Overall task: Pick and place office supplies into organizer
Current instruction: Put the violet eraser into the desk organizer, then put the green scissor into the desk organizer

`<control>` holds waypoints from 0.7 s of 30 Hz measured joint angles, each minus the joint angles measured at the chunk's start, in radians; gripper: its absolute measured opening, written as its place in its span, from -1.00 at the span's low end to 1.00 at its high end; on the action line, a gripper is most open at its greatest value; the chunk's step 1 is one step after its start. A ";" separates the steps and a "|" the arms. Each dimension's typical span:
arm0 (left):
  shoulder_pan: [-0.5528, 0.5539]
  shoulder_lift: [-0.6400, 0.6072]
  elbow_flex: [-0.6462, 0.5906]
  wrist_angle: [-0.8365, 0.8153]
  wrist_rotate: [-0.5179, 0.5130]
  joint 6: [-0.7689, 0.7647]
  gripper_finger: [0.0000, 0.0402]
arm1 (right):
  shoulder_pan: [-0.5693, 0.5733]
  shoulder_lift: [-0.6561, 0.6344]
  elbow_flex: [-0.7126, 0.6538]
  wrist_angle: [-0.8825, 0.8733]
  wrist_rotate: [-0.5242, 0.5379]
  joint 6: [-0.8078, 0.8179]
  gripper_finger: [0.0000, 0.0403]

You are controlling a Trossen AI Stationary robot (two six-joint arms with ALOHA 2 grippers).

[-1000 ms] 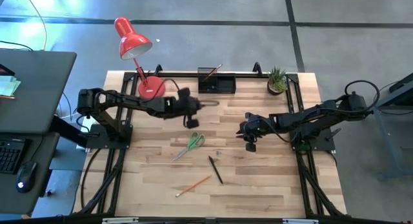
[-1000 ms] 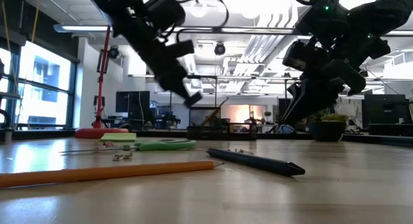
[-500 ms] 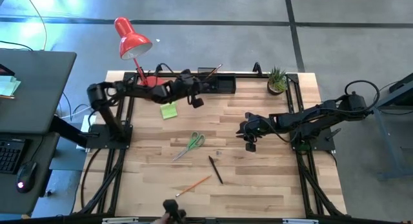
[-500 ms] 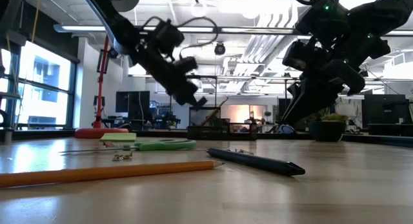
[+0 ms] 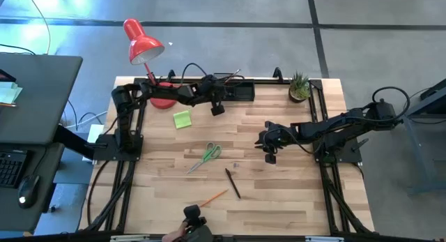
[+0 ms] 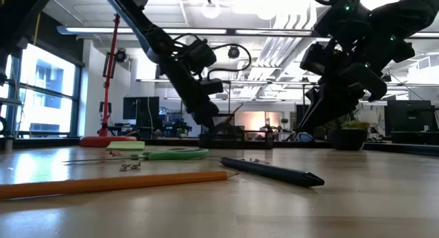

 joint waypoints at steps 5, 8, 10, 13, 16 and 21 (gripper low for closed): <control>0.001 0.004 0.027 -0.049 0.014 -0.019 -0.80 | 0.000 0.000 -0.013 0.012 0.000 0.002 -0.67; 0.001 0.004 0.027 -0.050 0.015 -0.031 -0.68 | 0.000 0.000 -0.023 0.006 0.000 0.021 -0.67; 0.001 0.004 0.027 -0.051 0.014 -0.031 -0.60 | 0.000 0.000 -0.023 0.007 0.000 0.026 -0.67; 0.000 0.004 0.027 -0.069 0.000 -0.043 -0.48 | 0.000 0.000 -0.023 0.008 -0.002 0.028 -0.67; 0.000 -0.020 0.027 -0.140 -0.011 -0.060 -0.39 | 0.000 0.000 -0.023 0.008 -0.005 0.030 -0.67; -0.017 -0.099 0.028 -0.321 0.077 -0.170 -0.33 | 0.000 0.000 -0.024 0.011 -0.005 0.038 -0.67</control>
